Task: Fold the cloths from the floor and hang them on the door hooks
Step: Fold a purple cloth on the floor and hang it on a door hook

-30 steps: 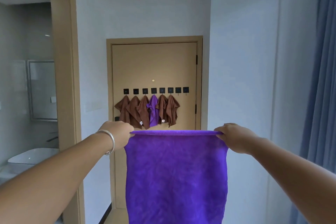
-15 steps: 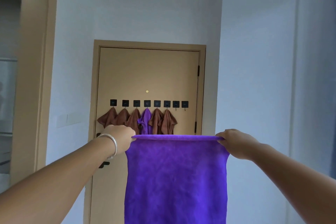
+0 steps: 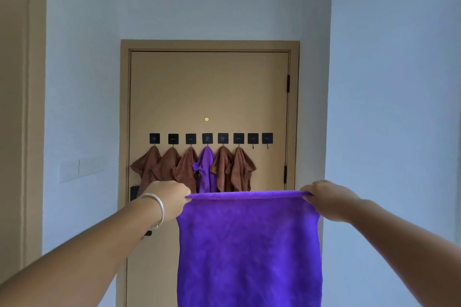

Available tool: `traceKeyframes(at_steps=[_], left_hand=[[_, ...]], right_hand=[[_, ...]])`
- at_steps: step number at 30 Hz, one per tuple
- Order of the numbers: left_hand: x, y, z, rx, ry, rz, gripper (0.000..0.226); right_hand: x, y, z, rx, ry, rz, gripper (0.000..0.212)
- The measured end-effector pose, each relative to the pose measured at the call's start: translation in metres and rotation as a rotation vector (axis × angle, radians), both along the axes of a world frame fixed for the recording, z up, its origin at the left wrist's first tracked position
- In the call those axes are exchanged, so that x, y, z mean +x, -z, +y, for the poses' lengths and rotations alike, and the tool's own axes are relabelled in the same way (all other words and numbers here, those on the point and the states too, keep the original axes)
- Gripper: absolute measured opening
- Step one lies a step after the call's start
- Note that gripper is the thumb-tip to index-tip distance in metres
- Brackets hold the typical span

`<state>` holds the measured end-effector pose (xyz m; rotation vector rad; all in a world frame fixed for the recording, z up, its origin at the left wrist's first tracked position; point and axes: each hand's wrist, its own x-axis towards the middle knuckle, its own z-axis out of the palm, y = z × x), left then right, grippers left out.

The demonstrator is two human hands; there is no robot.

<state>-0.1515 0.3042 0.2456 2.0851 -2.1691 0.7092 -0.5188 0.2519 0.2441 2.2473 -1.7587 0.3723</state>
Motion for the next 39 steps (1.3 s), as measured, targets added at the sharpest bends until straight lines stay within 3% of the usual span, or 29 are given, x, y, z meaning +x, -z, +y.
traceKeyframes(at_steps=[11,22,30,33,39], left_hand=[[-0.015,-0.020,-0.175,-0.055,-0.028,0.029,0.024],[-0.027,-0.007,-0.315,-0.054,0.003,0.027,0.030],[-0.024,-0.012,-0.431,-0.110,0.179,0.125,0.022],[-0.019,-0.017,-0.478,-0.114,0.331,0.268,0.030],[-0.013,-0.027,-0.554,-0.223,0.548,0.301,0.047]], right_hand=[[-0.013,-0.009,-0.188,-0.049,-0.004,-0.038,0.031],[-0.020,-0.005,-0.318,-0.063,0.005,-0.034,0.032],[-0.013,-0.009,-0.413,-0.097,0.077,-0.065,0.024],[-0.005,-0.021,-0.453,-0.161,0.092,-0.145,0.029],[0.016,-0.045,-0.517,-0.282,0.054,-0.210,0.043]])
